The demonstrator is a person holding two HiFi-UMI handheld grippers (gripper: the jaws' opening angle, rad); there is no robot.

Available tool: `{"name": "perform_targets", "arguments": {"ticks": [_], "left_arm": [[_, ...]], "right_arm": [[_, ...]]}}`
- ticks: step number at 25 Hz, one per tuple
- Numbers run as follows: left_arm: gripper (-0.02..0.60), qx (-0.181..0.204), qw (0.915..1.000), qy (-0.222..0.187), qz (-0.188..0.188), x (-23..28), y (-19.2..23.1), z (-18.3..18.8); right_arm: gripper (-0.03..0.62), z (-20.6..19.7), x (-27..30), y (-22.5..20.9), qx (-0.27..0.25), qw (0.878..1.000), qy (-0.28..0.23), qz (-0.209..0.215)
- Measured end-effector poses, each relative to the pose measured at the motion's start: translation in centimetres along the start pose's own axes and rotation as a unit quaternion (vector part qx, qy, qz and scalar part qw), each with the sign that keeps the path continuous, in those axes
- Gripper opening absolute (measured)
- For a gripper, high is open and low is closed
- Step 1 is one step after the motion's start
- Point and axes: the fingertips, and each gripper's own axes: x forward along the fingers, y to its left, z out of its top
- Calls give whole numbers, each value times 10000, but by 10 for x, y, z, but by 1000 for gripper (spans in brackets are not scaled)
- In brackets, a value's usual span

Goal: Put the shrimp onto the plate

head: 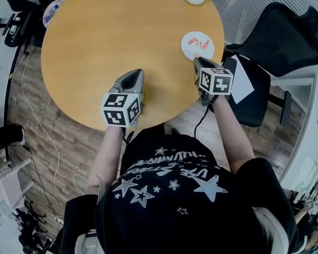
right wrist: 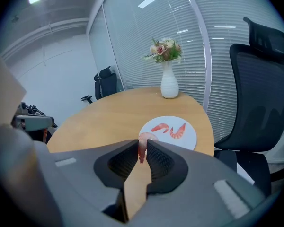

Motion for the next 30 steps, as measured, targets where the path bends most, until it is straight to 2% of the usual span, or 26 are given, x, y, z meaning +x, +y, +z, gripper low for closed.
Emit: {"name": "perform_targets", "arguments": {"ticks": [15,30], "left_arm": [[2,1,9994,179,-280,45,15,11],[2,-93,9989,361,-292,61,31,8]], "right_arm": [[57,-6,43,-20,10,9989,291,-359],[58,-7,68,-38,-326,9962,581,-555]]}}
